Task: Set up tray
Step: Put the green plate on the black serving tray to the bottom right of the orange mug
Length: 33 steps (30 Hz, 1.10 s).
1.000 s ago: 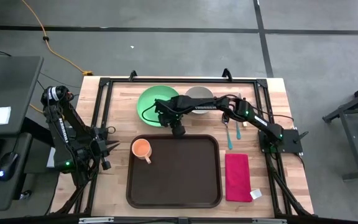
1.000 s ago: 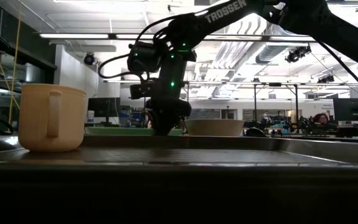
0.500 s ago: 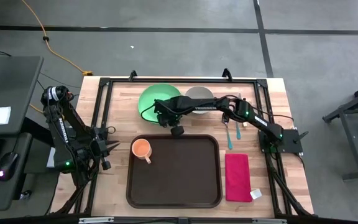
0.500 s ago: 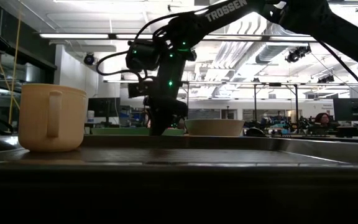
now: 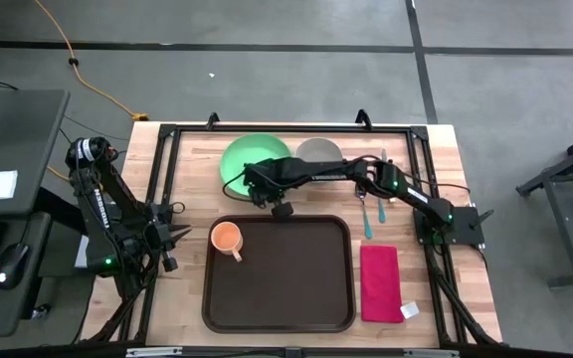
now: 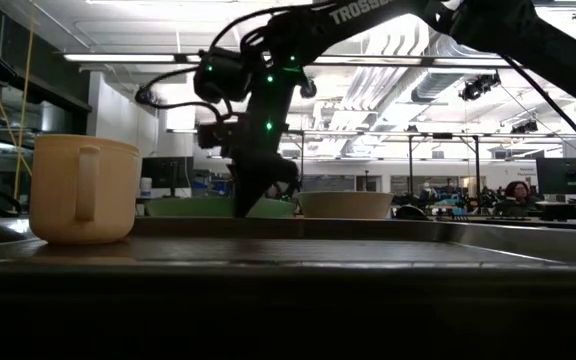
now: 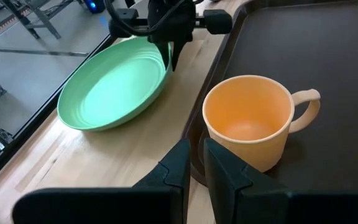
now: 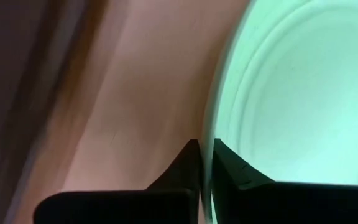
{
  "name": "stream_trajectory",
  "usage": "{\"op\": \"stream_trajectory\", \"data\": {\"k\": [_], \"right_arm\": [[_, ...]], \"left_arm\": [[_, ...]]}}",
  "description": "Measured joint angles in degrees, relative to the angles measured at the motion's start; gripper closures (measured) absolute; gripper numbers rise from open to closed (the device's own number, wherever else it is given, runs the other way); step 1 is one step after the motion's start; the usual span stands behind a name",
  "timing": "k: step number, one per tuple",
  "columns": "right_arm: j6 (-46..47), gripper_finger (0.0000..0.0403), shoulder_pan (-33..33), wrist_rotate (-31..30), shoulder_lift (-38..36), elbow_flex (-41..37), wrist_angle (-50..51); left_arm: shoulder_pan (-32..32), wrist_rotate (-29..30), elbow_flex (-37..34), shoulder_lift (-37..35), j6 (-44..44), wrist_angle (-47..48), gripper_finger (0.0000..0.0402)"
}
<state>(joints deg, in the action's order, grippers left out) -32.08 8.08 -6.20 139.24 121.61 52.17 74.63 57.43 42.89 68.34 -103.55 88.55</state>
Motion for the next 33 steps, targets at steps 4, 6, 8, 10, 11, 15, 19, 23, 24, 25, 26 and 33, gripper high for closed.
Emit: {"op": "stream_trajectory", "data": {"k": [4, 6, 8, 10, 11, 15, 19, 23, 24, 25, 26, 33], "right_arm": [[-0.1, 0.0403, 0.0, 0.2, 0.0, 2.6, 0.6], [-0.1, 0.0402, 0.0, 0.4, 0.0, 4.1, 1.5], [-0.1, 0.0402, 0.0, 0.5, 0.0, 5.9, 2.4], [-0.1, 0.0402, 0.0, 0.0, 0.0, 7.6, 3.3], [-0.2, 0.0402, -0.1, -0.5, 0.0, 8.6, 3.9], [-0.2, 0.0402, -0.6, -1.5, 0.0, 12.8, 6.1], [-0.6, 0.0402, -1.5, -3.5, -1.3, 12.4, 5.7], [0.0, 0.0402, -2.6, -4.9, -2.0, 12.9, 7.7], [-0.1, 0.0402, -2.9, -5.3, -2.3, 12.8, 8.3], [0.0, 0.0402, -3.2, -5.7, -2.5, 12.7, 8.6], [0.1, 0.0402, -3.6, -6.1, -2.8, 12.6, 8.8], [2.6, 0.0402, -6.0, -7.7, -5.8, 12.6, 9.4]], "left_arm": [[0.0, 0.0, 0.0, 0.0, 0.0, 0.0, 0.0323], [0.0, 0.0, 0.0, 0.0, 0.0, 0.0, 0.0323], [0.0, 0.0, 0.0, 0.0, 0.0, 0.0, 0.0323], [0.0, 0.0, 0.0, 0.0, 0.0, 0.0, 0.0323], [0.0, 0.0, 0.0, 0.0, 0.0, 0.0, 0.0323], [0.0, 0.0, 0.0, 0.0, 0.2, 0.0, 0.0323], [0.0, 0.0, 0.0, 0.0, 0.2, 0.0, 0.0323], [0.0, 0.1, 0.0, 0.0, 0.2, 0.0, 0.0323], [0.0, 0.2, 0.0, 0.0, 0.2, -0.1, 0.0323], [0.0, 0.2, 0.0, 0.0, 0.2, -0.1, 0.0323], [0.0, 0.2, 0.0, 0.0, 0.2, -0.1, 0.0323], [0.0, 0.3, 0.0, 0.0, 0.2, -0.3, 0.0323]]}}
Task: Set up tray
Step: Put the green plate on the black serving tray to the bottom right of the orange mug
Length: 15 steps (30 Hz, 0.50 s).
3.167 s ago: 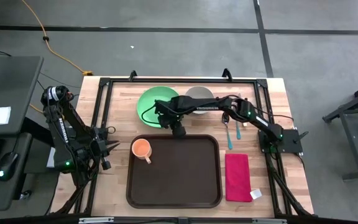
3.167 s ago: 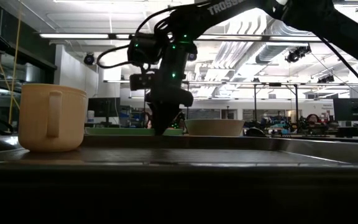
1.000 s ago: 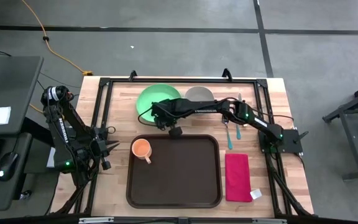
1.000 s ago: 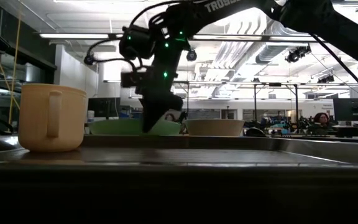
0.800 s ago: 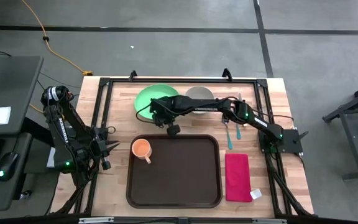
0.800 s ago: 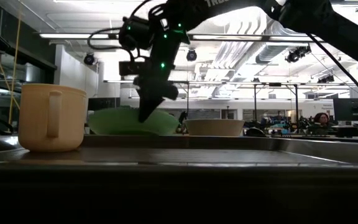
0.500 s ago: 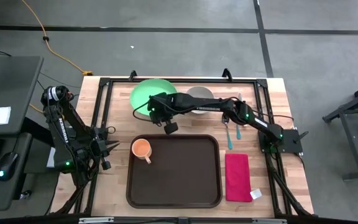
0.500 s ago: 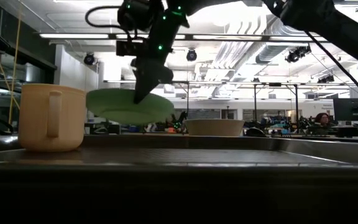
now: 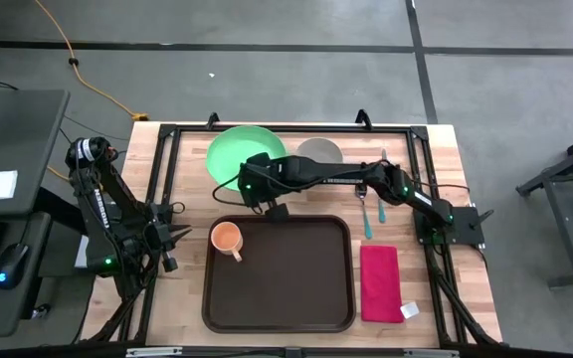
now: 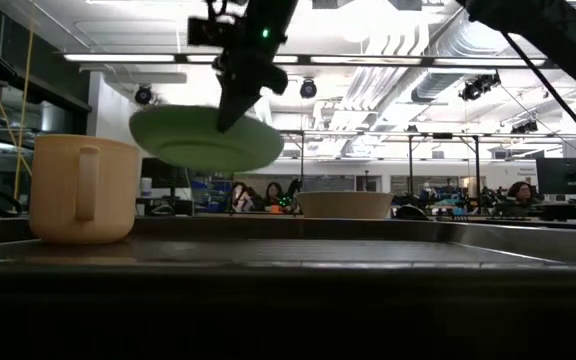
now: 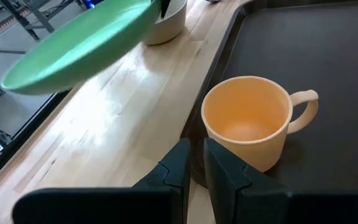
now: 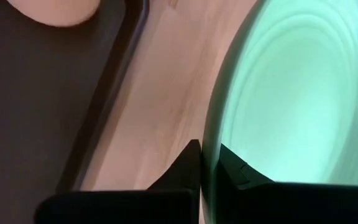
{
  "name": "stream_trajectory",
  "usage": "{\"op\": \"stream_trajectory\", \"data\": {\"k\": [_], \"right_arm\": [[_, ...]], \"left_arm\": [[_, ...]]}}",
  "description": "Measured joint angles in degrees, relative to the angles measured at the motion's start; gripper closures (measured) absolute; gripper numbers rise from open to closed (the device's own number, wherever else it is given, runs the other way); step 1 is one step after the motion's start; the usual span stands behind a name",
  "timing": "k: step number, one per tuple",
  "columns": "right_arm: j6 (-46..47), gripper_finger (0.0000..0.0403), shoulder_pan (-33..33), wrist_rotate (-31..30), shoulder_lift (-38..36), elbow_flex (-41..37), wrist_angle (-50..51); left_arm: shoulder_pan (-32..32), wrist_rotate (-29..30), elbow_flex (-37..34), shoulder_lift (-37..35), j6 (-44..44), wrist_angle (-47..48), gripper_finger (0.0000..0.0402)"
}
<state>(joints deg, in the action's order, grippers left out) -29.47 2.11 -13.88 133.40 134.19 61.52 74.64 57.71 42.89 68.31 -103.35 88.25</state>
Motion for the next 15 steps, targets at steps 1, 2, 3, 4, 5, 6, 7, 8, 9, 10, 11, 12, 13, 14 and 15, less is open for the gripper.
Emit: {"op": "stream_trajectory", "data": {"k": [1, 2, 3, 4, 5, 6, 7, 8, 9, 10, 11, 12, 13, 14, 15], "right_arm": [[0.7, 0.0402, -0.3, -0.4, -0.4, 0.0, 0.1], [1.0, 0.0402, -0.7, -1.0, -0.9, 0.0, 0.4], [1.1, 0.0402, -1.1, -1.4, -1.3, 0.0, 0.8], [1.5, 0.0402, -1.5, -2.1, -1.8, 0.0, 1.1], [2.1, 0.0402, -1.9, -2.6, -2.2, 0.0, 1.4], [2.8, 0.0402, -2.3, -2.7, -2.7, 0.0, 1.8], [3.6, 0.0402, -2.7, -2.6, -3.2, 0.0, 2.1], [4.4, 0.0402, -3.1, -2.6, -3.6, 0.0, 2.2], [5.1, 0.0402, -3.6, -2.7, -4.1, 0.0, 2.3], [5.5, 0.0402, -4.0, -2.8, -4.5, 0.0, 2.6], [6.1, 0.0402, -4.5, -2.7, -4.8, 0.0, 2.9], [6.7, 0.0402, -5.0, -2.8, -5.2, 0.0, 3.0], [7.0, 0.0403, -5.5, -3.1, -5.5, 0.0, 3.1], [7.2, 0.0403, -6.0, -3.7, -5.6, 0.0, 3.2], [7.5, 0.0403, -6.5, -4.8, -5.8, 0.0, 3.5]], "left_arm": [[0.0, 0.0, 0.0, 0.0, 0.0, 0.0, 0.0323], [0.0, 0.0, 0.0, 0.0, 0.0, 0.0, 0.0323], [0.0, 0.0, 0.0, 0.0, 0.0, -0.1, 0.0323], [0.0, 0.0, 0.0, 0.0, 0.0, -0.1, 0.0323], [0.0, 0.0, 0.0, 0.0, 0.0, -0.1, 0.0323], [0.0, 0.0, 0.0, 0.0, 0.0, -0.1, 0.0323], [0.0, 0.0, 0.0, 0.0, 0.0, -0.2, 0.0323], [0.0, 0.0, 0.0, 0.0, 0.0, -0.2, 0.0323], [0.0, 0.0, 0.0, 0.0, 0.0, -0.3, 0.0323], [0.0, 0.0, 0.0, 0.0, 0.0, -0.4, 0.0323], [0.0, 0.0, 0.0, 0.0, 0.0, -0.6, 0.0323], [0.0, 0.0, 0.0, 0.0, 0.0, -0.7, 0.0323], [0.0, 0.0, 0.0, 0.0, 0.0, -0.9, 0.0323], [0.0, 0.0, 0.0, 0.0, 0.0, -1.1, 0.0323], [0.0, 0.0, 0.0, 0.0, 0.0, -1.3, 0.0323]]}}
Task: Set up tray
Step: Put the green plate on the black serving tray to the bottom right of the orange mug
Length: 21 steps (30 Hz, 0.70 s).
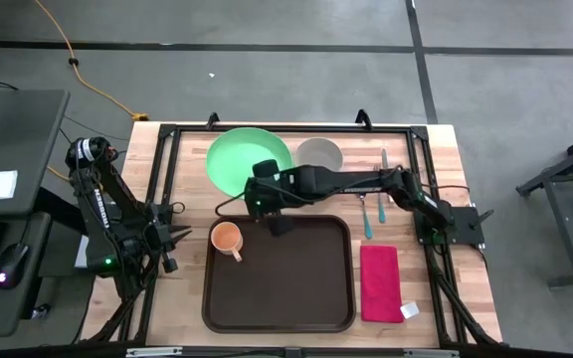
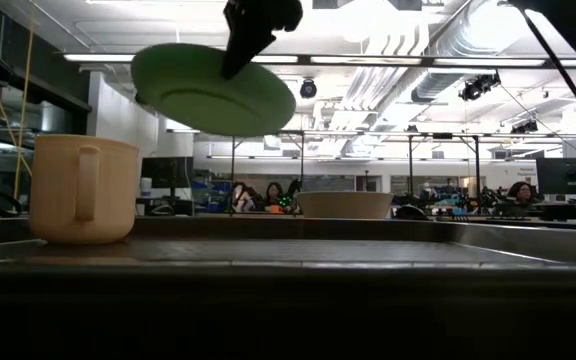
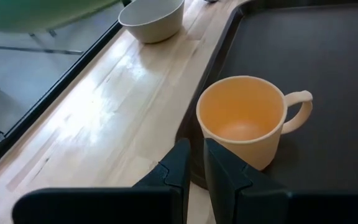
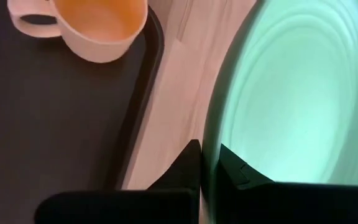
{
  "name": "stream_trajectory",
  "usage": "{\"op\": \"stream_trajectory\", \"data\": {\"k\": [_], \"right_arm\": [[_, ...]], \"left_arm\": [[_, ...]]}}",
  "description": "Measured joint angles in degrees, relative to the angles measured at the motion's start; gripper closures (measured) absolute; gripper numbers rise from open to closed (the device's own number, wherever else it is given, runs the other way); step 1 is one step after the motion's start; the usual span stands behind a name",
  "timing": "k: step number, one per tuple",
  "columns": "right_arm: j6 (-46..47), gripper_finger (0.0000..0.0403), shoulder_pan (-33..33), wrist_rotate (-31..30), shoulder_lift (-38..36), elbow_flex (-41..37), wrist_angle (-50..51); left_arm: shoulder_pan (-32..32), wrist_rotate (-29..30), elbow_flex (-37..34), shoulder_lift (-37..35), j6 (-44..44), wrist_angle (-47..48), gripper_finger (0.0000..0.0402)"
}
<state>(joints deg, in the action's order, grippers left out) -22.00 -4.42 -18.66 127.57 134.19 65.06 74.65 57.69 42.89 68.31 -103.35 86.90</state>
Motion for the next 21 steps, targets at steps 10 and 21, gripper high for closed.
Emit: {"op": "stream_trajectory", "data": {"k": [10, 21], "right_arm": [[2.6, 0.0403, -3.5, -3.0, -0.2, 0.0, 4.2], [5.5, 0.0403, -5.1, -3.8, -0.2, 0.0, 6.7]], "left_arm": [[0.0, 0.0, 0.0, 0.0, 0.0, -0.2, 0.0323], [0.0, 0.0, 0.0, 0.0, 0.0, -0.3, 0.0323]]}}
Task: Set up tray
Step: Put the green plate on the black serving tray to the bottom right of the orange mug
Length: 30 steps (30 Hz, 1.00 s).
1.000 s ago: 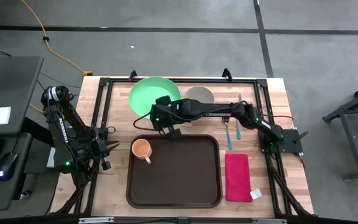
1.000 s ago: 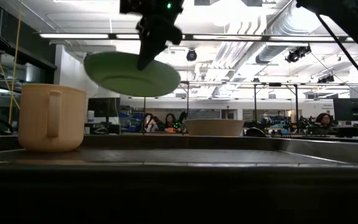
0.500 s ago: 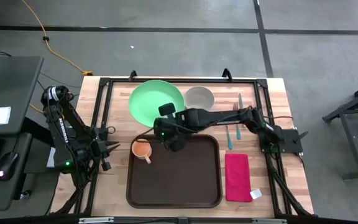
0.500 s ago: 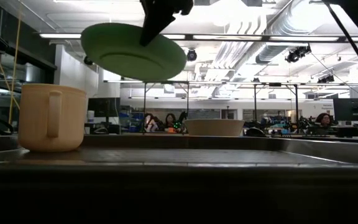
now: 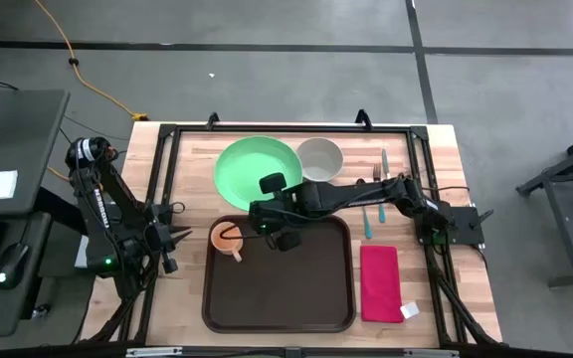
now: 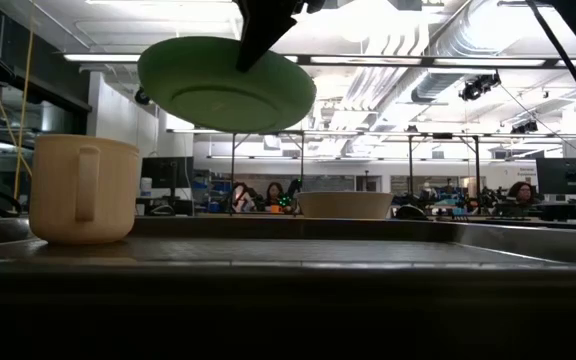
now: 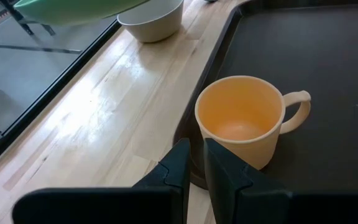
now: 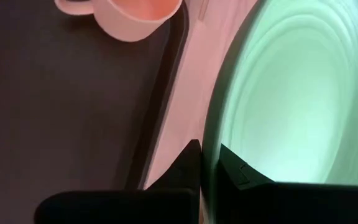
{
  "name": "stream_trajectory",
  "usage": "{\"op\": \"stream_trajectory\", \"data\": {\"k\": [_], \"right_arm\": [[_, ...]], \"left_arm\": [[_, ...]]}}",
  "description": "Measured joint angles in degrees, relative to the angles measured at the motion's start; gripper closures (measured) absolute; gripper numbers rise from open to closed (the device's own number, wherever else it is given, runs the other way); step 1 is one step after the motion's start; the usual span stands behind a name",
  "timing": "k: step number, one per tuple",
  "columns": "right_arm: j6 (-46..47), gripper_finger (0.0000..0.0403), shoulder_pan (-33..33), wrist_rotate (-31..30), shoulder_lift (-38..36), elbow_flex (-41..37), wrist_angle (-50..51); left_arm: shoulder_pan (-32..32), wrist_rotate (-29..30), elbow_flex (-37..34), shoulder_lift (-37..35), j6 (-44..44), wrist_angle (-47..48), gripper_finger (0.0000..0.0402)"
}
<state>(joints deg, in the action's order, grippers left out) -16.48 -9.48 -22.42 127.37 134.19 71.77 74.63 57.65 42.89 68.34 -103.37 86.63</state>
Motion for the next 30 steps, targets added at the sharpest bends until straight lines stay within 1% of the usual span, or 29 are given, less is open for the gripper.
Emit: {"op": "stream_trajectory", "data": {"k": [7, 13, 30], "right_arm": [[2.5, 0.0403, -2.3, -1.9, 0.0, 0.0, 1.3], [7.1, 0.0403, -4.7, -3.2, 0.0, 0.0, 3.8], [20.5, 0.0403, -11.0, -6.6, 0.0, 0.0, 7.0]], "left_arm": [[0.0, 0.0, 0.0, 0.0, 0.0, 0.0, 0.0323], [0.0, 0.0, 0.0, 0.0, 0.0, 0.0, 0.0323], [0.0, 0.0, 0.0, 0.0, 0.3, -0.9, 0.0323]]}}
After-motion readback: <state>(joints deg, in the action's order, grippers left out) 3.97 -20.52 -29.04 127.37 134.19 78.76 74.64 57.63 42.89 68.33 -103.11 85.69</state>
